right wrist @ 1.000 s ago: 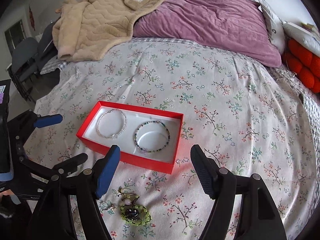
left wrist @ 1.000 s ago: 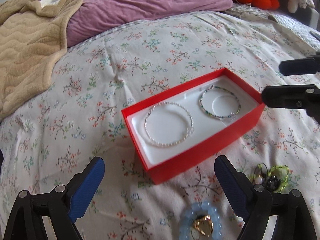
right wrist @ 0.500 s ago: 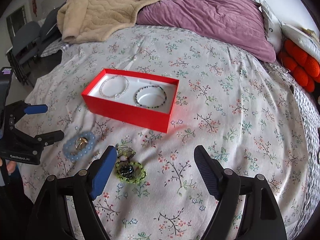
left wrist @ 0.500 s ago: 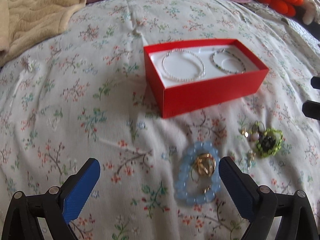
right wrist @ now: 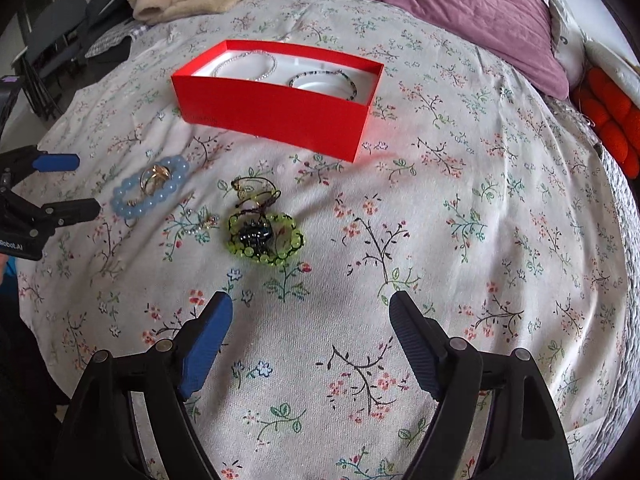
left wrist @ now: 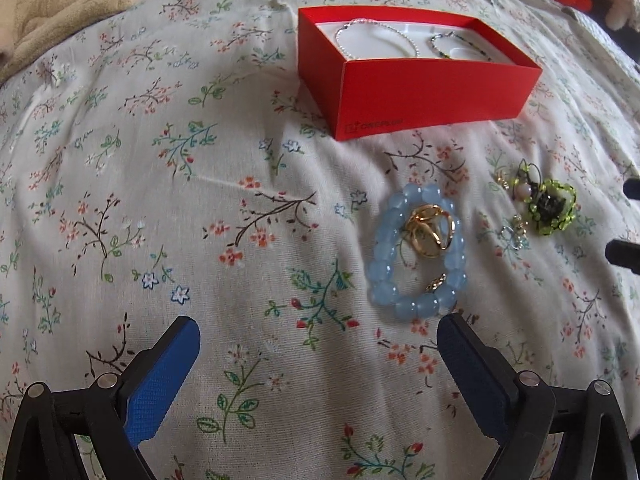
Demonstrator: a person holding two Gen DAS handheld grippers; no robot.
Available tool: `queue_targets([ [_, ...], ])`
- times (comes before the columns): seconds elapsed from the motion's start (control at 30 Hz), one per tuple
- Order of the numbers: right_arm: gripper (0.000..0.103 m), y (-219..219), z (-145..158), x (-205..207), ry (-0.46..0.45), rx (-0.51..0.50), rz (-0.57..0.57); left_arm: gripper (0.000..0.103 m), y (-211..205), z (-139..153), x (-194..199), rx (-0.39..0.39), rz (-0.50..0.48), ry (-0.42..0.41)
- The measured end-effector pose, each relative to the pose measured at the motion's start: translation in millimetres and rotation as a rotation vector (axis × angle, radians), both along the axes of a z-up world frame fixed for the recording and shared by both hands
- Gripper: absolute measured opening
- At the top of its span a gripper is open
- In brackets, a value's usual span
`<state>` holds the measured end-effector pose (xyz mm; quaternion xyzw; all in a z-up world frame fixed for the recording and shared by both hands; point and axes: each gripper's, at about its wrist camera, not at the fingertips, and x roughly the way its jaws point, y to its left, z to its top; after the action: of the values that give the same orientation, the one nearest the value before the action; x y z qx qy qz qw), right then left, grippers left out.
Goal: Organize jewelry
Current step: 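Grasp the light-blue bead bracelet with the left tool while the right tool grasps the green beaded bracelet, then lift both bracelets into the red box and open both tools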
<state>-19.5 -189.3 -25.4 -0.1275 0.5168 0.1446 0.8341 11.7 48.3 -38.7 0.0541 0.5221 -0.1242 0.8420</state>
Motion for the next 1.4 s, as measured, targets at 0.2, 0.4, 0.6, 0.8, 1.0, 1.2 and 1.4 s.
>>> queue_targets([
  [0.2, 0.083, -7.4, 1.0, 4.7, 0.025, 0.017, -0.04, 0.077, 6.2, 1.0, 10.3, -0.093, 0.048, 0.042],
  [0.4, 0.083, -17.4, 11.9, 18.4, 0.047, 0.119, -0.106, 0.049, 1.1, 6.2, 21.9, -0.2, 0.047, 0.076],
  [0.6, 0.07, -26.0, 10.2, 33.5, 0.101, 0.209, -0.183, 0.034, -8.7, -3.3, 29.6, -0.227, 0.038, 0.129],
  [0.8, 0.051, -22.0, 2.7, 42.2, 0.141, 0.258, -0.196, 0.032, -20.0, -11.3, 33.0, -0.164, 0.013, 0.139],
  [1.0, 0.037, -7.6, -10.8, 48.6, 0.153, 0.208, -0.182, 0.032, -40.6, -16.3, 28.5, -0.042, -0.043, 0.094],
  [1.2, 0.026, 8.8, -22.5, 54.1, 0.128, 0.11, -0.17, 0.032, -54.5, -18.5, 25.6, 0.039, -0.079, 0.048],
  [1.4, 0.012, 24.8, -23.3, 54.5, 0.099, 0.026, -0.136, 0.011, -49.7, -16.1, 30.0, 0.014, -0.04, 0.057],
])
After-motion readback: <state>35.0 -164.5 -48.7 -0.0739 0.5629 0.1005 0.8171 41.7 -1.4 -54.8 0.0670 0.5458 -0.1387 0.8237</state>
